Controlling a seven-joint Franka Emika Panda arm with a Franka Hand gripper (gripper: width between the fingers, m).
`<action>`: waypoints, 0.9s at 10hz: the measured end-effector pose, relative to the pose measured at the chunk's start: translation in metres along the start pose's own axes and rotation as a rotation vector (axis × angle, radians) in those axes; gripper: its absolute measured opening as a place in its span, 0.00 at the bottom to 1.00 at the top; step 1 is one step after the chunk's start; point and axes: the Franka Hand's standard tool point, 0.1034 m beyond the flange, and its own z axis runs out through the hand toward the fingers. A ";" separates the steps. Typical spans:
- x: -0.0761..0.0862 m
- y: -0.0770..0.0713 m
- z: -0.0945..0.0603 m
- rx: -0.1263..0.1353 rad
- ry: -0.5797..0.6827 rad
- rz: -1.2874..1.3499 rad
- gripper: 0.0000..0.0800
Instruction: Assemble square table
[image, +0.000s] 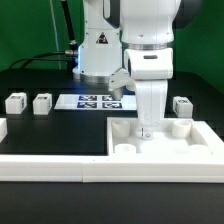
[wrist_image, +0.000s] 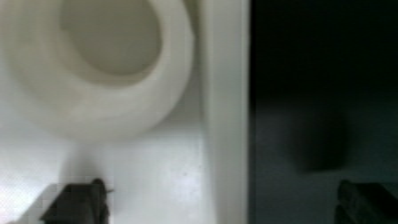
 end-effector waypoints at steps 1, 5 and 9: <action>0.000 0.000 0.000 0.000 0.000 0.000 0.81; 0.000 0.000 -0.001 0.000 0.000 0.018 0.81; 0.033 -0.017 -0.037 -0.038 -0.009 0.319 0.81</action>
Offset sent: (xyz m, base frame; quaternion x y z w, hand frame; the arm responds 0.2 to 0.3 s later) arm 0.0000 0.0000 0.0000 0.0000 0.0000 0.0000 1.0000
